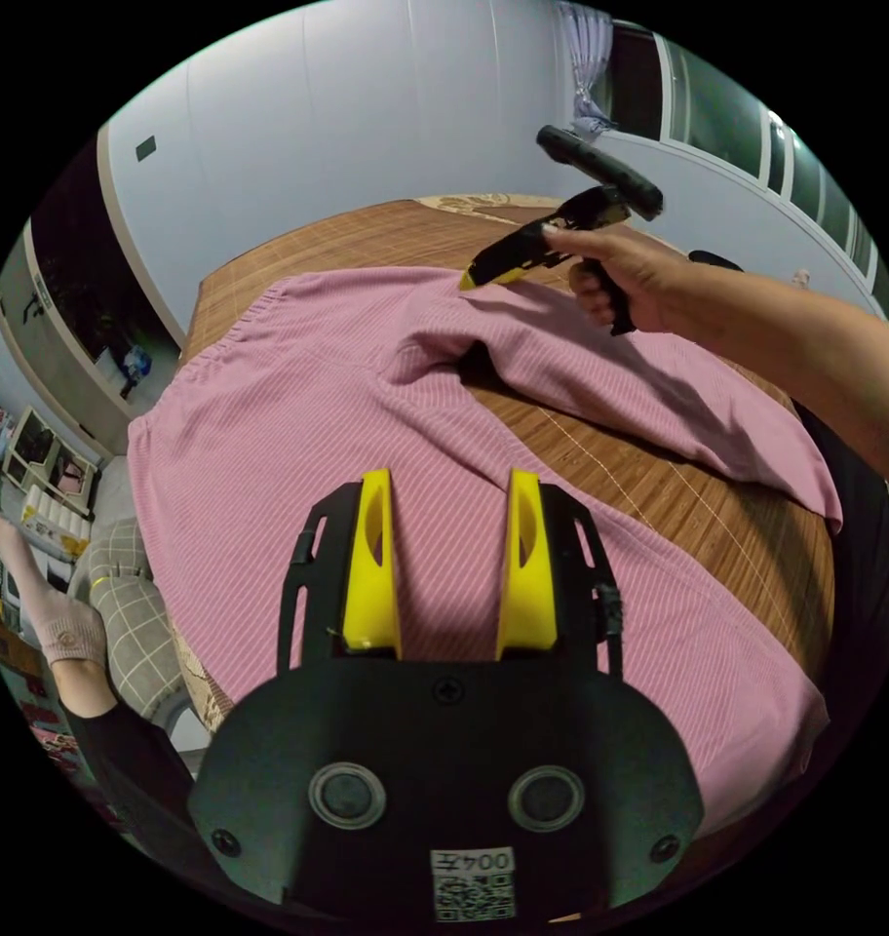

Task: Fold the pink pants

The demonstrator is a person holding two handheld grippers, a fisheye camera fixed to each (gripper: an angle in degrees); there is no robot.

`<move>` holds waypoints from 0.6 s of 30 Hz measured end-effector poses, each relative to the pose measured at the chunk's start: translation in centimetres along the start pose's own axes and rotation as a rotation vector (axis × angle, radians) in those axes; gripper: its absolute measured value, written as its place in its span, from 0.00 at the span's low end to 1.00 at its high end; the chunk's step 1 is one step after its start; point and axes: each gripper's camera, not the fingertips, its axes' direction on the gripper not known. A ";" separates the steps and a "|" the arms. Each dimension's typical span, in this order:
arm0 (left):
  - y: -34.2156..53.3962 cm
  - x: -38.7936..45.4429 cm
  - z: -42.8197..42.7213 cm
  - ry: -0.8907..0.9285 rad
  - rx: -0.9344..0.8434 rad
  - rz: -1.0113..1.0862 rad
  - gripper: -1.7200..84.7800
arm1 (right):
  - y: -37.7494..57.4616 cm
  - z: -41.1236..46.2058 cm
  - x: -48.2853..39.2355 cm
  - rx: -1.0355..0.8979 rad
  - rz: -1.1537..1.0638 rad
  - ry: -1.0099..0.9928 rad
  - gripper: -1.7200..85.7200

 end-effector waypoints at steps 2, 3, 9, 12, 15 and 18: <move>-0.1 0.2 -0.1 0.000 0.001 0.000 0.21 | 0.7 -1.4 0.1 0.018 0.011 -0.011 0.20; -0.2 0.3 -0.2 0.001 0.001 0.000 0.21 | 2.0 -2.8 0.0 0.045 0.002 -0.005 0.20; -0.5 1.0 -0.5 -0.002 0.000 0.002 0.21 | 14.7 -7.1 0.0 -0.026 -0.035 0.085 0.20; -0.7 1.4 -0.6 -0.005 -0.002 0.004 0.21 | 20.8 -8.7 0.7 -0.068 0.026 0.063 0.19; -0.9 1.7 -0.8 -0.004 -0.009 0.005 0.21 | 24.3 -9.3 1.4 -0.103 0.076 0.059 0.17; -1.3 1.8 -0.9 0.005 -0.023 0.001 0.20 | 26.3 -9.0 1.8 -0.023 0.116 0.143 0.10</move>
